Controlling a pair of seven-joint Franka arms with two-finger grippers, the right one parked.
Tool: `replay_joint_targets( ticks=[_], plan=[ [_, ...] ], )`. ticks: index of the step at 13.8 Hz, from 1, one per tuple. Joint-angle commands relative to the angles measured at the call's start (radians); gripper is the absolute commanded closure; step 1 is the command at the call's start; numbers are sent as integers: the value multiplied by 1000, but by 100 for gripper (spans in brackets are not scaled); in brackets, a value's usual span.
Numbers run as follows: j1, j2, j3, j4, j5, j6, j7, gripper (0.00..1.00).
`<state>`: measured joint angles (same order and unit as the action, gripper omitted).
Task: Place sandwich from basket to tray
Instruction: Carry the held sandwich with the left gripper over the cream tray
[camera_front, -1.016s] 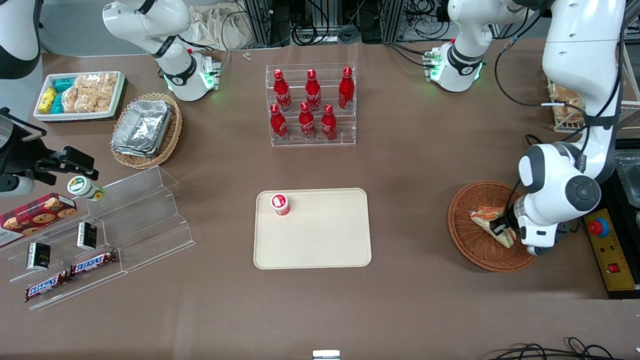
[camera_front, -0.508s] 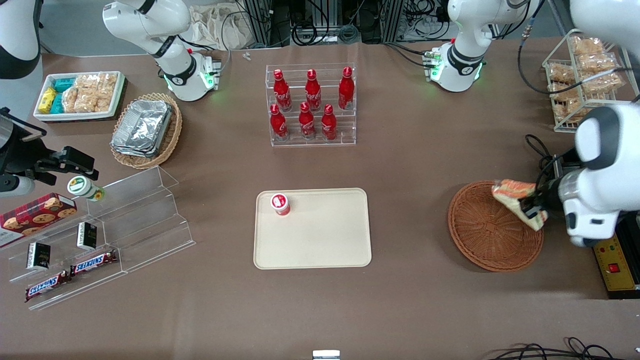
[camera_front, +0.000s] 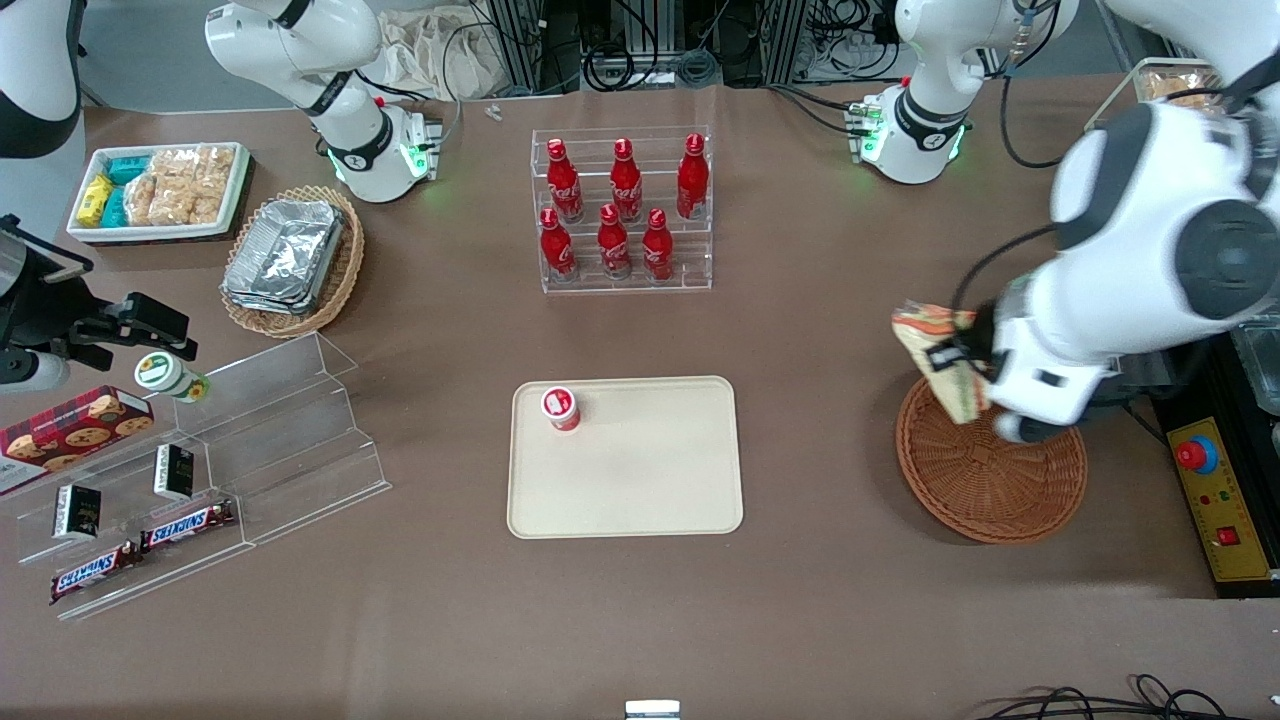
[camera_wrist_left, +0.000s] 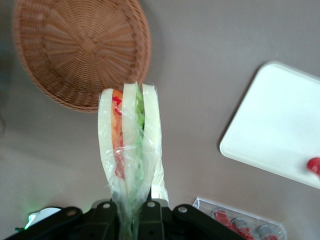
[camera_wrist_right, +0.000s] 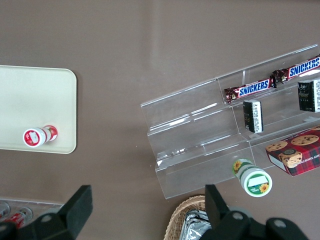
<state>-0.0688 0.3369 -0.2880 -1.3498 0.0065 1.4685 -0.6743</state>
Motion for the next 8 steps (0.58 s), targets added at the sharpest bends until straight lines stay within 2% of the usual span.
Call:
replay_joint_targets(
  ticks=[1, 3, 8],
  plan=[
    [-135, 45, -10, 12, 102, 13, 2, 100],
    [-210, 66, -10, 11, 132, 53, 9, 100],
    [-250, 177, -10, 11, 132, 193, 48, 100]
  ],
)
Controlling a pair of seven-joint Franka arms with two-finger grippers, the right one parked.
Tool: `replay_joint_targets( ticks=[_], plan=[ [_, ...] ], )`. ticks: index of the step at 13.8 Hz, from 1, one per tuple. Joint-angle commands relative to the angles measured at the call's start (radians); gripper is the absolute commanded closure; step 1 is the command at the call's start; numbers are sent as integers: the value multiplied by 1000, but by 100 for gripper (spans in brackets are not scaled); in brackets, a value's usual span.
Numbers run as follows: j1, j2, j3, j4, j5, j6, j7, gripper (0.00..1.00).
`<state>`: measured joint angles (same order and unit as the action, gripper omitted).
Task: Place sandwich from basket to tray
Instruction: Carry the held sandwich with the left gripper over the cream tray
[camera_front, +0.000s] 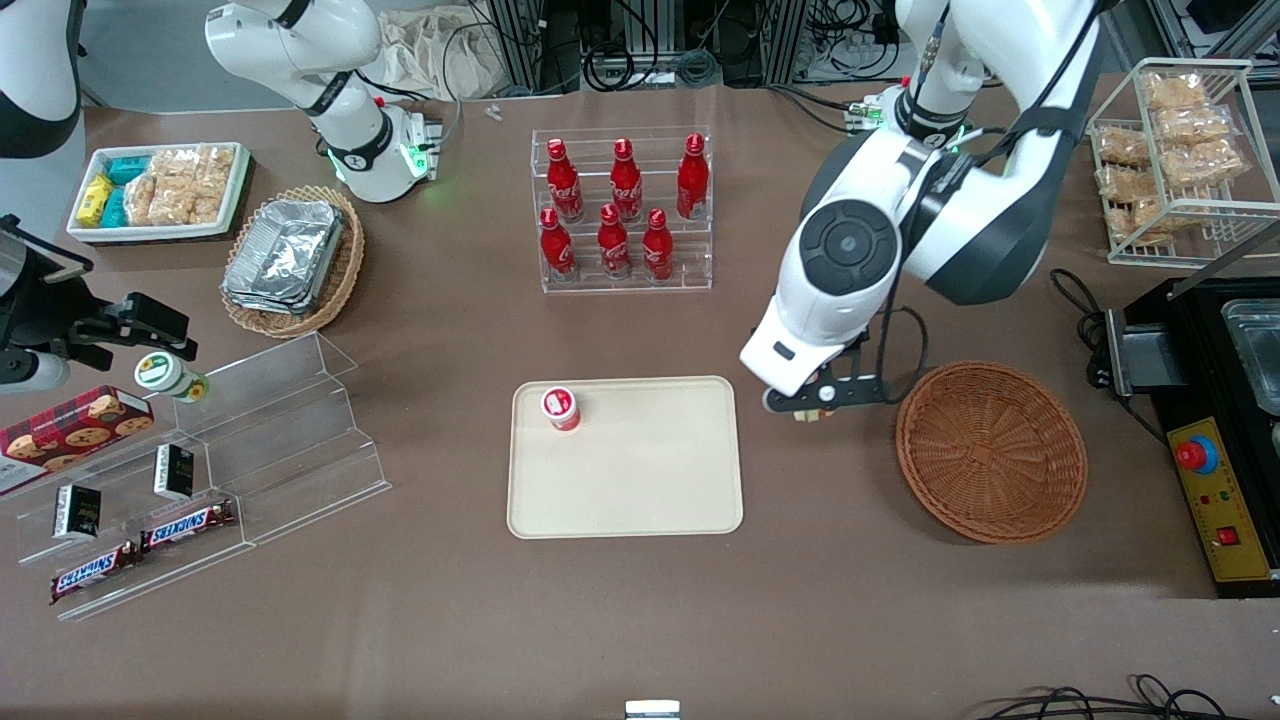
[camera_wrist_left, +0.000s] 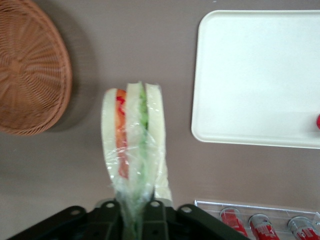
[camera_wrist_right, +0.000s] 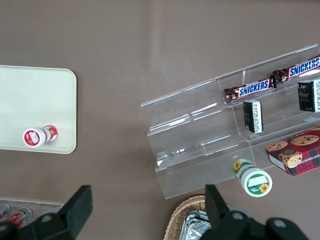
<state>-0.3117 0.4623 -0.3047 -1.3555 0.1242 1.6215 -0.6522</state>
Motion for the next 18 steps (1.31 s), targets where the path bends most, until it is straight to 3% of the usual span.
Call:
replay_joint_targets(
  ticks=[1, 8, 18],
  plan=[
    [-16, 73, 7, 16, 17, 70, 26, 100],
    [-63, 260, 7, 15, 94, 408, 26, 100],
    [-87, 383, -24, 16, 77, 512, 75, 100]
  ],
)
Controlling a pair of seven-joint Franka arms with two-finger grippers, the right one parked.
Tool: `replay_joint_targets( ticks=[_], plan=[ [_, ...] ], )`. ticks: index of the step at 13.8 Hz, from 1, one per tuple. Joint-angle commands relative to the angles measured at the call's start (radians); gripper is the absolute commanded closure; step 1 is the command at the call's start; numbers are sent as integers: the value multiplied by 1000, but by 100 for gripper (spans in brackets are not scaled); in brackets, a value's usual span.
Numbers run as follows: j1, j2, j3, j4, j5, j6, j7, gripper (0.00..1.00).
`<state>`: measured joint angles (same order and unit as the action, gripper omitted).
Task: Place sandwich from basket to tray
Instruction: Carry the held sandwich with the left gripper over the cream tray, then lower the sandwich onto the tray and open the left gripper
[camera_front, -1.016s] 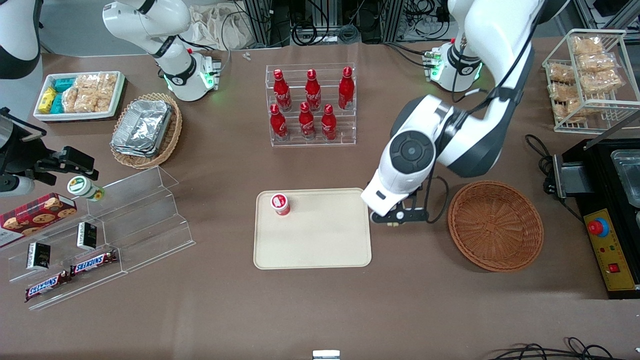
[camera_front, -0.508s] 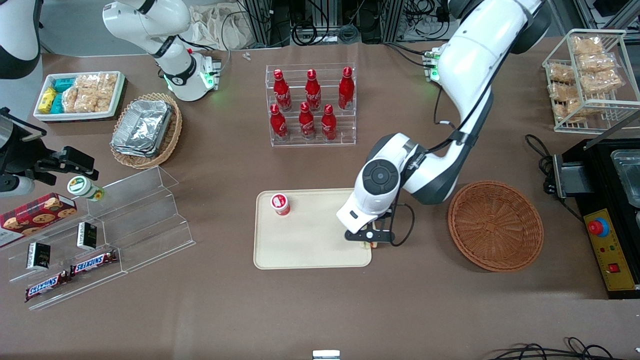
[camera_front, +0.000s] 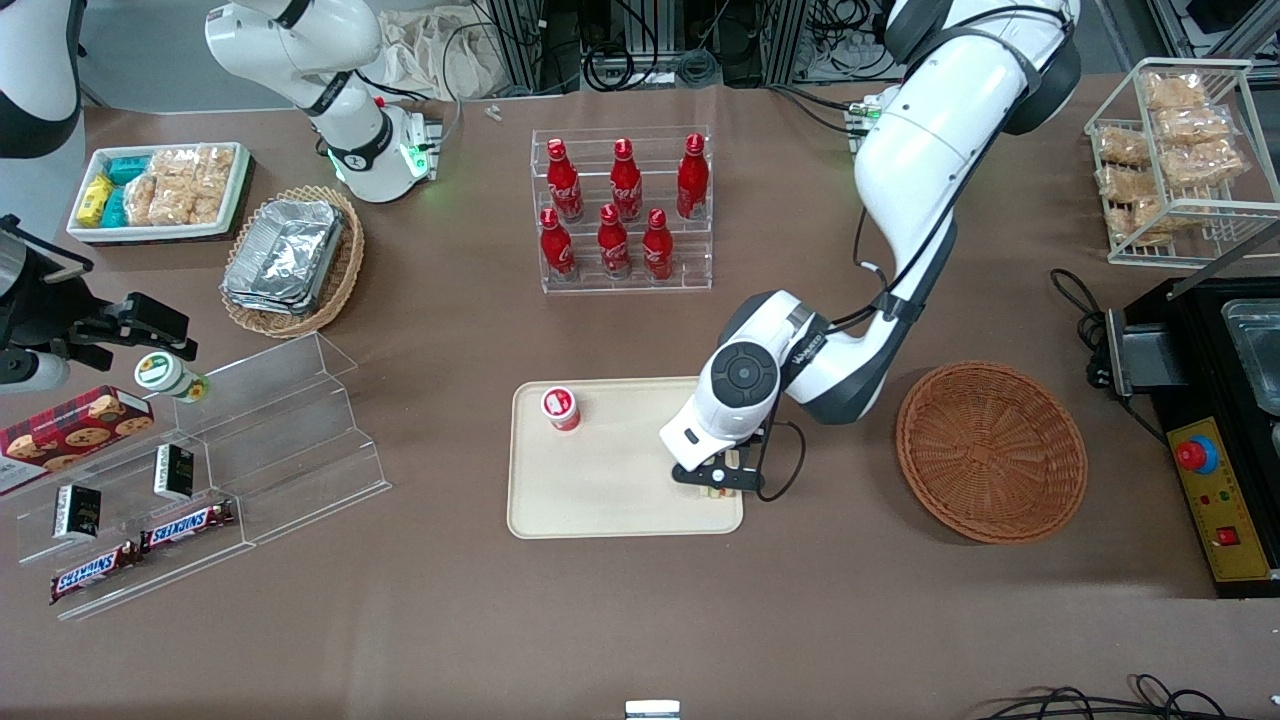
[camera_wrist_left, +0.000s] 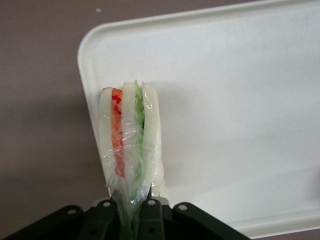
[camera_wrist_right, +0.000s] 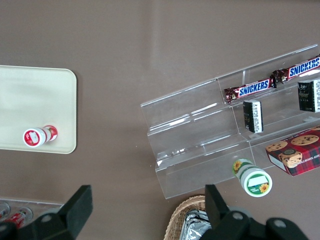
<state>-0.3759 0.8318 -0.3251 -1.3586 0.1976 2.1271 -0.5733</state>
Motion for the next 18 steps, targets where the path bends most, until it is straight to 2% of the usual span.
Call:
replay_joint_targets(
  ticks=[1, 3, 4, 5, 6, 9, 16, 18],
  plan=[
    [-24, 18, -3, 18, 2, 13, -5, 100],
    [-24, 23, -2, 13, 2, 20, -7, 93],
    [-23, 20, -2, 10, 2, 19, -7, 78],
    [-20, 17, -3, 10, 2, 19, -7, 49],
    [-18, 15, -3, 12, 2, 19, -5, 0],
    [-14, -14, -3, 12, -35, -6, -5, 0],
    [23, -161, 4, 16, -37, -197, 9, 0],
    [78, -216, 1, 10, -35, -275, 16, 0]
  ],
)
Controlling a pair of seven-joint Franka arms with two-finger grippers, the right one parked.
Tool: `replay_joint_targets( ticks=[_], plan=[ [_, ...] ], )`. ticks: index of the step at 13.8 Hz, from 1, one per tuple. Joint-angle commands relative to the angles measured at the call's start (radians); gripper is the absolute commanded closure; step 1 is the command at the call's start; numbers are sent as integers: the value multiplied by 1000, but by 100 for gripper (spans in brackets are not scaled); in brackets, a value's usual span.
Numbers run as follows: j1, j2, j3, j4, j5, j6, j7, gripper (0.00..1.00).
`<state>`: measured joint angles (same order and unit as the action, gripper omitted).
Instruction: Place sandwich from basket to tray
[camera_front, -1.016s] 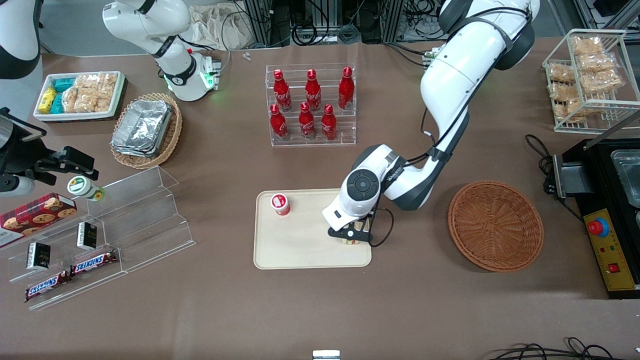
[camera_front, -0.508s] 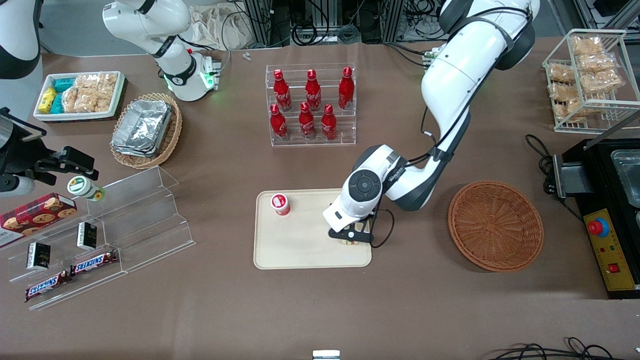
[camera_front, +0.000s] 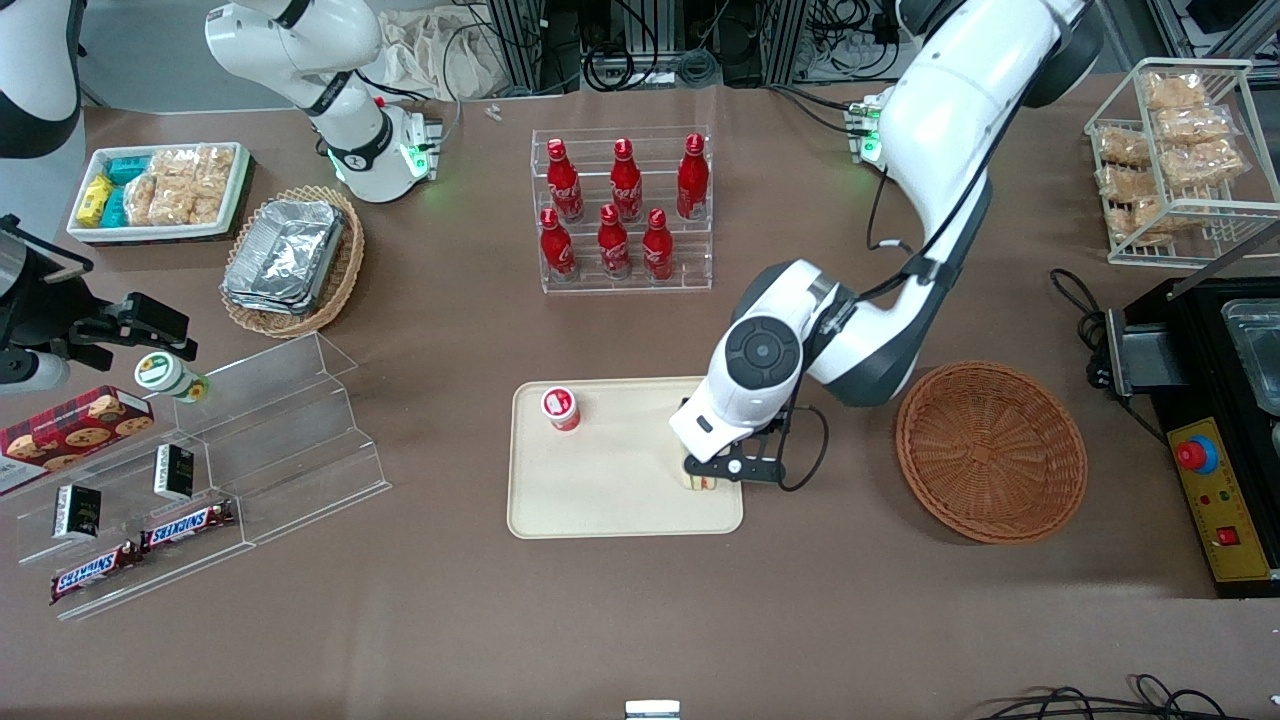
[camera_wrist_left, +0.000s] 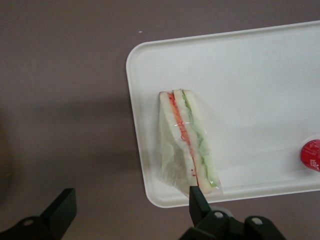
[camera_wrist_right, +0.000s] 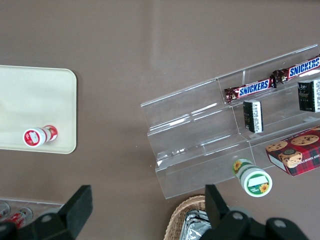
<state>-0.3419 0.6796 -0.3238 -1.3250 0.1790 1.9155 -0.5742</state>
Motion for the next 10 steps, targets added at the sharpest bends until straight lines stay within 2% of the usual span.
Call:
replay_joint_targets(
  ticks=[1, 5, 10],
  plan=[
    [61, -95, -1, -23, -18, -116, 37, 0],
    [153, -216, 0, -22, -29, -277, 140, 0],
    [308, -369, 0, -22, -30, -381, 345, 0]
  ],
)
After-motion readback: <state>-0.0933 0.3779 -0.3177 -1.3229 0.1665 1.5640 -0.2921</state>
